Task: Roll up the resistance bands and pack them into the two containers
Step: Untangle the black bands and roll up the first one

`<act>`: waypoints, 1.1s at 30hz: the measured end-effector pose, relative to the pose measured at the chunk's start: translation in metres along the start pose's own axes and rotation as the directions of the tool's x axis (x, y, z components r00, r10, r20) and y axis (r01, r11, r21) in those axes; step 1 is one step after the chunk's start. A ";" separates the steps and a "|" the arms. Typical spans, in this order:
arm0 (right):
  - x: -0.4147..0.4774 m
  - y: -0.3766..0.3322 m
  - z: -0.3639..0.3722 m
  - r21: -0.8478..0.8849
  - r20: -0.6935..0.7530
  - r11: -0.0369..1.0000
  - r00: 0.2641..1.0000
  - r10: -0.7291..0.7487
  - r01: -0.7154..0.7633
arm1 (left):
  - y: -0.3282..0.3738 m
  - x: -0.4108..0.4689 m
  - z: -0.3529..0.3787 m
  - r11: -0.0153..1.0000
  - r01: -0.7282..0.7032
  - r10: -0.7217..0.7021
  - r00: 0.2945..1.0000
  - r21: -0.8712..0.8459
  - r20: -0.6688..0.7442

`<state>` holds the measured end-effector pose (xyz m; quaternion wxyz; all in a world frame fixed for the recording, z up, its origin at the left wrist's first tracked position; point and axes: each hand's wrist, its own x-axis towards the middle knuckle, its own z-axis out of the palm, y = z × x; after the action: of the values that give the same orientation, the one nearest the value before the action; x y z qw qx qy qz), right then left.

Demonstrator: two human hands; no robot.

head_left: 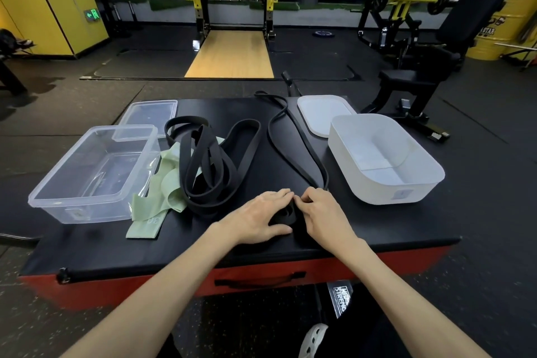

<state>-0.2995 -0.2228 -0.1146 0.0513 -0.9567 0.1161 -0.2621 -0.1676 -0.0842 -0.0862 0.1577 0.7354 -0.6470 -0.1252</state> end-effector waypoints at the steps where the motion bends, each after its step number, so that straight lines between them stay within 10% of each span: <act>1: 0.000 0.000 0.000 0.007 -0.001 1.000 1.000 0.003 -0.003 | -0.002 0.003 -0.003 1.000 -0.014 0.013 1.000 0.026 0.010; 33: 0.005 -0.012 -0.001 0.108 0.073 0.993 0.996 0.050 -0.058 | 0.010 -0.015 0.032 0.958 0.275 -0.235 0.914 0.079 -0.330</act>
<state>-0.2935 -0.2126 -0.1096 0.1148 -0.9575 0.1254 -0.2331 -0.1910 -0.0731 -0.1116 0.1959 0.8324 -0.5182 0.0155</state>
